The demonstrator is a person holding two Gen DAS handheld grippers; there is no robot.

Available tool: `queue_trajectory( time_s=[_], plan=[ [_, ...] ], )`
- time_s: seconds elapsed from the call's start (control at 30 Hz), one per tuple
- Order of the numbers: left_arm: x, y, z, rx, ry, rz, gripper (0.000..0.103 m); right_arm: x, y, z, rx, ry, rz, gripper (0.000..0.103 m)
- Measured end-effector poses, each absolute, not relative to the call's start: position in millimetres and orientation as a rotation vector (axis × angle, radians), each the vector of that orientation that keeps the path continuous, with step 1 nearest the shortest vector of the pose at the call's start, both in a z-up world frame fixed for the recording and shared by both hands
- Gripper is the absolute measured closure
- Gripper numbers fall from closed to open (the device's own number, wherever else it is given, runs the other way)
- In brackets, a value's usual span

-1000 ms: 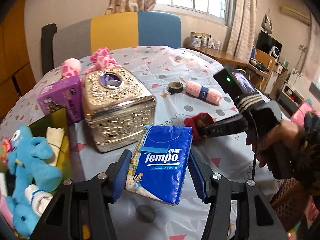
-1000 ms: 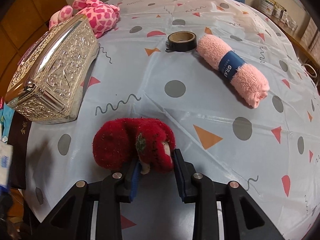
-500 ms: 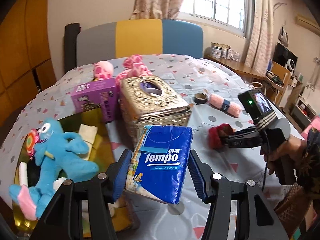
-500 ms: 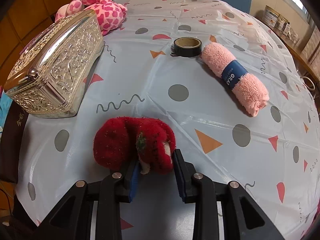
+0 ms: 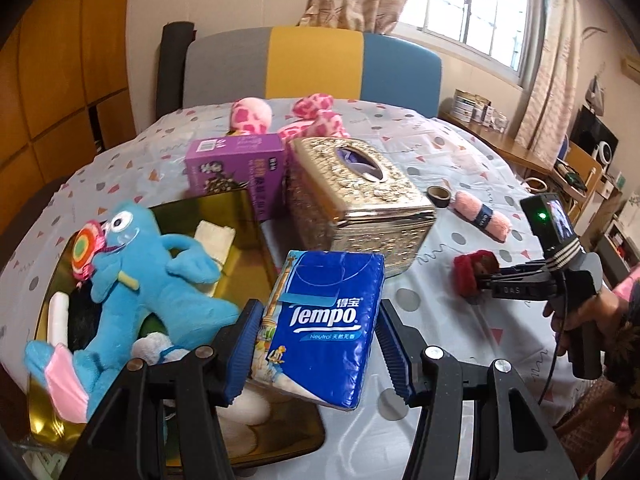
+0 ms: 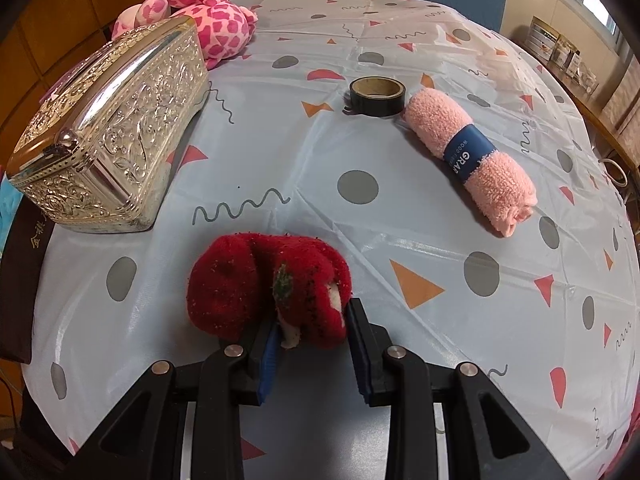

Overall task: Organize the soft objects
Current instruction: 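Carry the Tempo tissue pack with the left tool into the gold tray and open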

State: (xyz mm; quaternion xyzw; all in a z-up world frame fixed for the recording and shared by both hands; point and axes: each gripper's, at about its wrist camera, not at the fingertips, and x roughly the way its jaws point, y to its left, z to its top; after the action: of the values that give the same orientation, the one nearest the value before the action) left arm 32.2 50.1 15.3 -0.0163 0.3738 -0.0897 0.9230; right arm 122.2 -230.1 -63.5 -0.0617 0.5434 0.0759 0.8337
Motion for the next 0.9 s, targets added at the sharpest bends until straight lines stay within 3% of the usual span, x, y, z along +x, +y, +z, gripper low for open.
queue_trajectory(
  time_s=[0.33,0.7,0.9],
  plan=[
    [36.7,93.5,19.2,-0.118,0.772,-0.113,0.045,121.3,-225.7,-63.2,-0.175,1.140,0.159,0.072],
    [25.8,226.1,39.1,-0.336,0.720,0.143,0.045,121.0,-224.1,-62.8,-0.211,1.128,0.161,0.072],
    [13.0,247.4,20.3,-0.438,0.771,0.096,0.045,120.2,-221.6,-62.8,-0.227,1.124,0.148,0.072]
  ],
)
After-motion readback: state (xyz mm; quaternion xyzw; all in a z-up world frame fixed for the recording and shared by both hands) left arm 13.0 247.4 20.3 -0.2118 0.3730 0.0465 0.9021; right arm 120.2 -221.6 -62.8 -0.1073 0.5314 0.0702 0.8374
